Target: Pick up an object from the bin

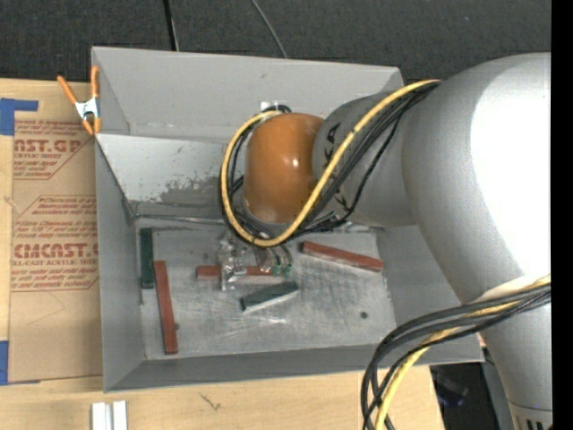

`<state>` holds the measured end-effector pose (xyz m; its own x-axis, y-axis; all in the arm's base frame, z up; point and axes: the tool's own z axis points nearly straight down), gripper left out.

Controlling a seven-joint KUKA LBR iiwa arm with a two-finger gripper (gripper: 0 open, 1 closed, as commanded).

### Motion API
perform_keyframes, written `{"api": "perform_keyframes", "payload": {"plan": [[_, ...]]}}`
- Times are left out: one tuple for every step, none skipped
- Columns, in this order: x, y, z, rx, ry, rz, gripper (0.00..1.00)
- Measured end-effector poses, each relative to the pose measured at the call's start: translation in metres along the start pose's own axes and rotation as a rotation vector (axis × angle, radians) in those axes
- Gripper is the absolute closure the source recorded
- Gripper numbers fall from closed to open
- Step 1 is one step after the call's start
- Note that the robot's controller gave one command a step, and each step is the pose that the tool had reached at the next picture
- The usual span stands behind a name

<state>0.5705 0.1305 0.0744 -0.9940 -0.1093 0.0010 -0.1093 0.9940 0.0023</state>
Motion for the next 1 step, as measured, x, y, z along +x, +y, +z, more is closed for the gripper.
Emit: {"api": "perform_keyframes", "payload": {"plan": [[-0.0005,-0.0067,-0.1495,0.001,-0.004,-0.049,1.00]]}}
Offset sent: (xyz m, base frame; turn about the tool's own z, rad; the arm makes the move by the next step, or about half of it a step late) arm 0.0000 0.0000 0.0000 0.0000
